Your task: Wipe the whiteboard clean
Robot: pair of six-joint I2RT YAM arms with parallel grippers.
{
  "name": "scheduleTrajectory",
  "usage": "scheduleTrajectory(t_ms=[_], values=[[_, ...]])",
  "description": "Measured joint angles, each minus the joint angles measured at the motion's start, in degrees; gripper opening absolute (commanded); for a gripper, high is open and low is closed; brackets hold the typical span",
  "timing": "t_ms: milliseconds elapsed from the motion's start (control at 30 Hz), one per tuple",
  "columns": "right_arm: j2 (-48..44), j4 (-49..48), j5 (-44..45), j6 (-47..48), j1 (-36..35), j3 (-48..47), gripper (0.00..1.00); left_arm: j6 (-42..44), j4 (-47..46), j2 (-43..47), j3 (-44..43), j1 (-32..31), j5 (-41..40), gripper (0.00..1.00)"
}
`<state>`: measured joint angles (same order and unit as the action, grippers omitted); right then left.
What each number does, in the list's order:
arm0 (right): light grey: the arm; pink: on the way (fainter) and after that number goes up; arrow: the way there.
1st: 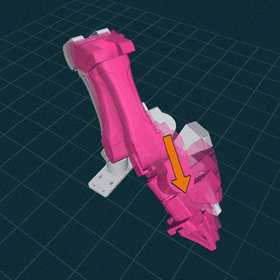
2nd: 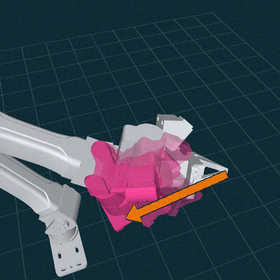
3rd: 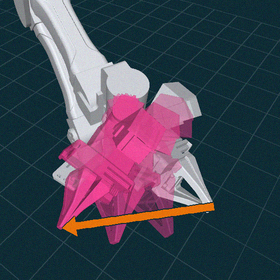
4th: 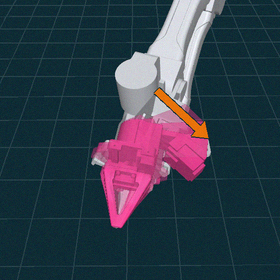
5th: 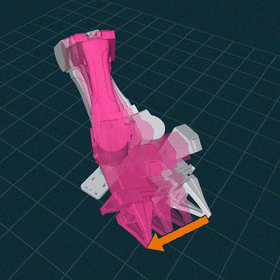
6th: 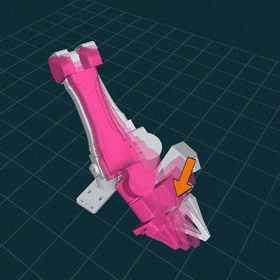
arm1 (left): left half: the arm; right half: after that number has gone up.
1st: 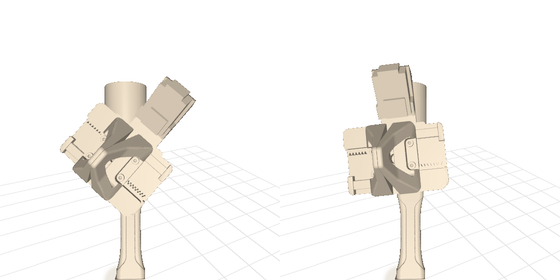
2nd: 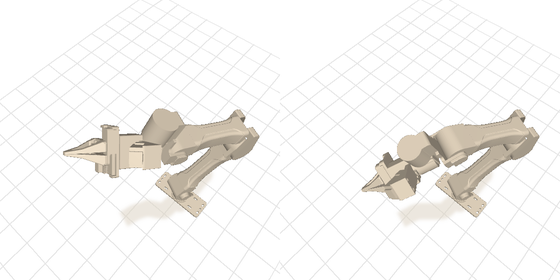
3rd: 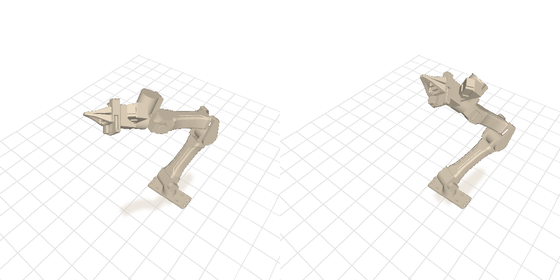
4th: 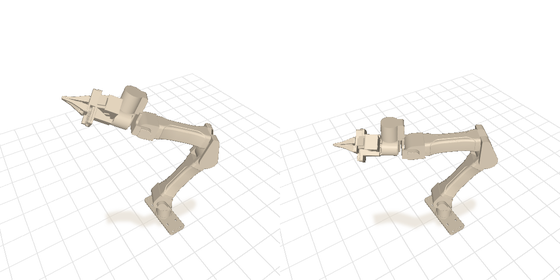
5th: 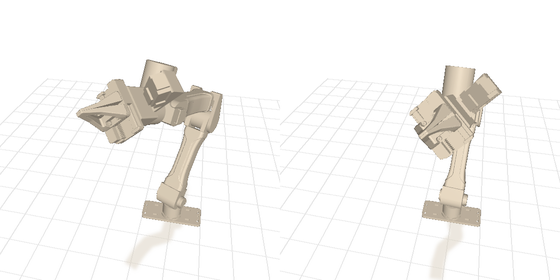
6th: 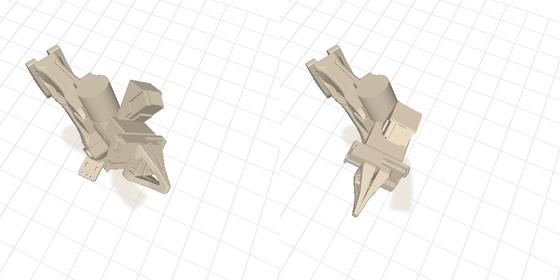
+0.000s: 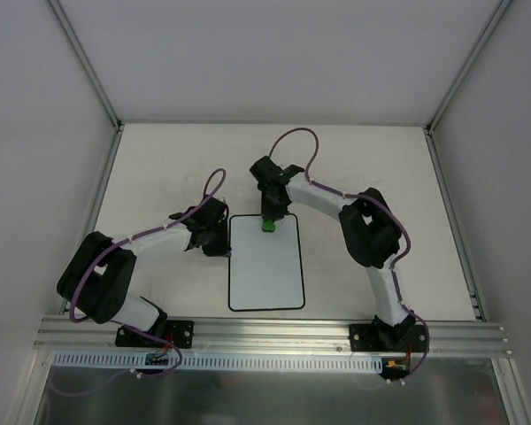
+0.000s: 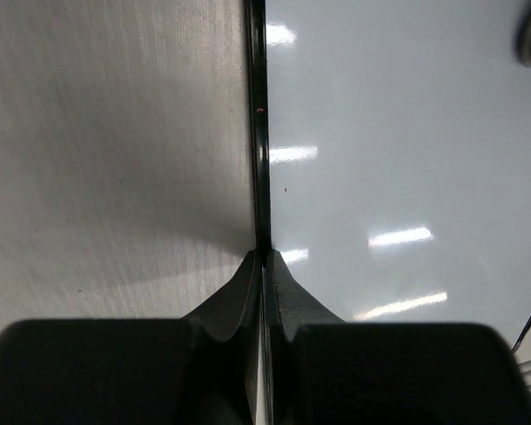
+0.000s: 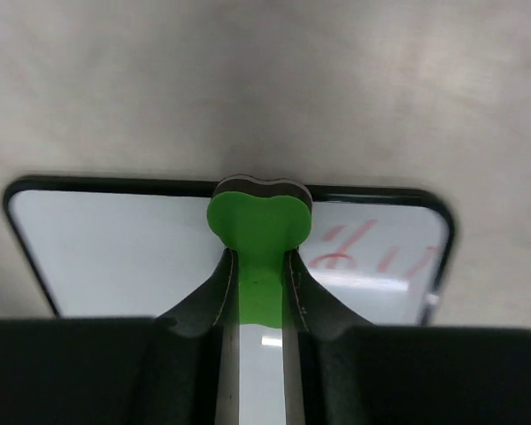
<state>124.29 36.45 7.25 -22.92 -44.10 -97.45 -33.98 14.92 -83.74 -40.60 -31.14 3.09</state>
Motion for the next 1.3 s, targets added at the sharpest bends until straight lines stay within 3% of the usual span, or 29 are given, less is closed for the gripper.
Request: scheduleTrajectory(t_ms=[167,367,767,1033,1300], values=[[-7.21,1.09,1.88,-0.44,7.28,10.47,0.0,-0.02,-0.15,-0.11,0.0,0.0,0.04,0.0],[-9.79,2.89,4.68,-0.31,11.28,14.64,0.0,-0.04,-0.44,-0.22,-0.02,0.0,0.15,0.0],[-5.68,6.21,15.67,3.5,0.42,7.65,0.0,0.39,5.84,1.38,-0.2,0.11,-0.59,0.0],[-7.19,4.46,11.5,2.64,-5.6,7.65,0.0,0.33,3.82,0.87,-0.17,-0.04,-0.07,0.0],[-7.1,1.31,4.26,2.78,-6.75,6.29,0.0,0.31,2.97,0.66,-0.17,-0.04,0.0,0.0]])
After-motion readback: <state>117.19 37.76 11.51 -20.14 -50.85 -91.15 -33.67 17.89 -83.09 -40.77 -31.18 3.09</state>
